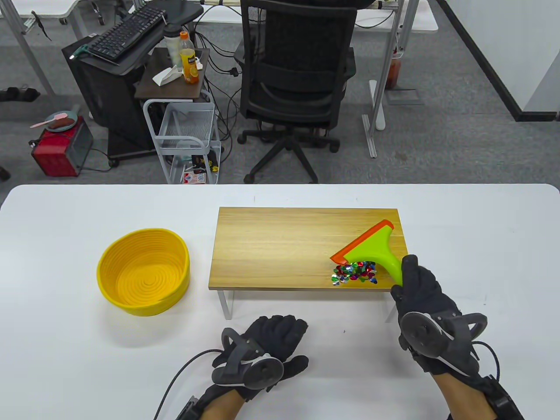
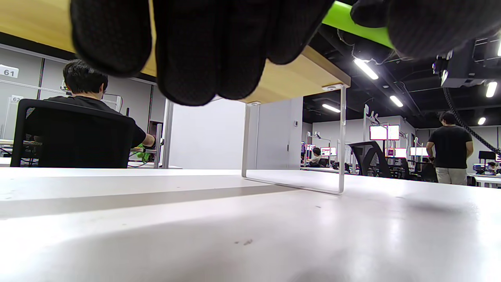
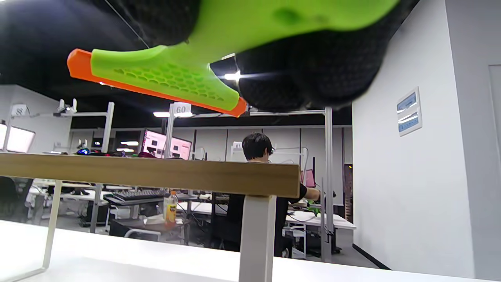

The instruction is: Scrape sequins from tabletop organizer into fabric basket

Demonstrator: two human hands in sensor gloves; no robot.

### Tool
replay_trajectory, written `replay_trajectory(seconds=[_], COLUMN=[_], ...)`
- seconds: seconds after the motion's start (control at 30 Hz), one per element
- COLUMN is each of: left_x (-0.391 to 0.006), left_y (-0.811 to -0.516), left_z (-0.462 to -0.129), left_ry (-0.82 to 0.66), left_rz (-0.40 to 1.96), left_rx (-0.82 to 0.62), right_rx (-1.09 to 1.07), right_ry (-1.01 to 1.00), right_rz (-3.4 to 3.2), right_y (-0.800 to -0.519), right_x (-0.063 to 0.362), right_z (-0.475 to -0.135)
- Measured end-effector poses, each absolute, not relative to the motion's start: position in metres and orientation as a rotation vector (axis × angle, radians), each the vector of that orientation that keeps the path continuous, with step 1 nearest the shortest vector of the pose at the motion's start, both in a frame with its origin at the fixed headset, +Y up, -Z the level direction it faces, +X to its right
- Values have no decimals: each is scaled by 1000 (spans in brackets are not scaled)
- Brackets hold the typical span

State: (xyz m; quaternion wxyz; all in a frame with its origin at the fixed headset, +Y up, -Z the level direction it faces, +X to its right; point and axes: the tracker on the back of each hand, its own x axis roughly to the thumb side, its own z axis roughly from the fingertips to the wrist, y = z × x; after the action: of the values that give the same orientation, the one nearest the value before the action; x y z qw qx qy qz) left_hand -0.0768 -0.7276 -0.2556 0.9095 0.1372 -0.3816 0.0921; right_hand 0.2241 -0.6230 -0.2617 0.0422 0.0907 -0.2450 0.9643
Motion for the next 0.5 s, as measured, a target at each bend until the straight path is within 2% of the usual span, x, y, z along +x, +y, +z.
replay_trajectory(seconds=[0.37,0.5], left_x=[-76,-72], left_y=[-729,-730], left_z=[-258,-259], left_ry=[-766,-755], left_rz=[184,177], left_rx=[273,270], right_rx=[340,343], right_ry=[-794,-791], right_rz=[2814,2815], right_y=[-659,-664], right_x=[251,261], right_z=[-255,-255])
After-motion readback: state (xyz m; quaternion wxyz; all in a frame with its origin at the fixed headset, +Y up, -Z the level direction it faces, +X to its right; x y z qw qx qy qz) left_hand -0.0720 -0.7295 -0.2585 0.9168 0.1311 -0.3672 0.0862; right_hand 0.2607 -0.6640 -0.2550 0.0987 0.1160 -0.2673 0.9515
